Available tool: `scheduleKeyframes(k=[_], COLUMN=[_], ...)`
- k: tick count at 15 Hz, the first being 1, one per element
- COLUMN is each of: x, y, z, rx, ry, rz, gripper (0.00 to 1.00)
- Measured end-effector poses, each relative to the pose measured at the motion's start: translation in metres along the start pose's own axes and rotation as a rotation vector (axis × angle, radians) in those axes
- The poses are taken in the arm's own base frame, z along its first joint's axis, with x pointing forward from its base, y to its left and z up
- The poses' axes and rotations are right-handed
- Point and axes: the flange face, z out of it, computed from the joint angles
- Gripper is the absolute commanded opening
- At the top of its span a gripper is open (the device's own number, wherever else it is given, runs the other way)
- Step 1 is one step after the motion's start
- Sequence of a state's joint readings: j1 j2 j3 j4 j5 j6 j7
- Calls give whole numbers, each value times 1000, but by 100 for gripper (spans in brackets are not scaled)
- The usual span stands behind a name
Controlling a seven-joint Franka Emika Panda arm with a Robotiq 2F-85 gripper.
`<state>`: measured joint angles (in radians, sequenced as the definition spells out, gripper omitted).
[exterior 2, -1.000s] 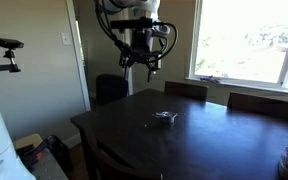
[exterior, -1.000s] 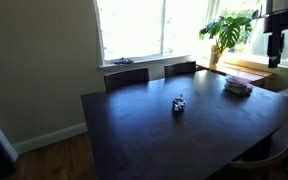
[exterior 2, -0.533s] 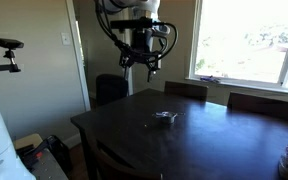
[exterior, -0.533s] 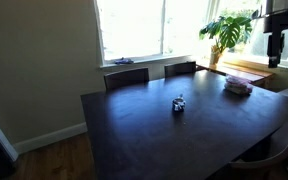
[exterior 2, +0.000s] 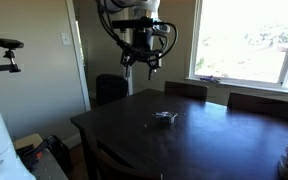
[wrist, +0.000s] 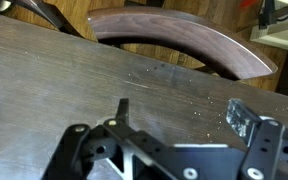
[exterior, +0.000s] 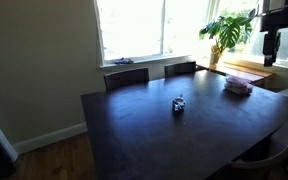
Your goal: Unstack the measuring cups
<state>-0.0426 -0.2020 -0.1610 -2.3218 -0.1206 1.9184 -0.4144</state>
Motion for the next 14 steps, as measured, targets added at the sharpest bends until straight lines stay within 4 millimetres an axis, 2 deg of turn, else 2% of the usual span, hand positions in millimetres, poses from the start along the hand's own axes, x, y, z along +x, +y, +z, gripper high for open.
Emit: scheduleKeyframes(k=[3, 7, 10, 14], x=[24, 67, 99, 138], y=[0, 5, 10, 18], z=[-12, -18, -7, 24], rx=[-9, -34, -34, -19], ry=[66, 188, 259, 298], rz=[-1, 2, 15, 40], gripper=[100, 100, 100, 100])
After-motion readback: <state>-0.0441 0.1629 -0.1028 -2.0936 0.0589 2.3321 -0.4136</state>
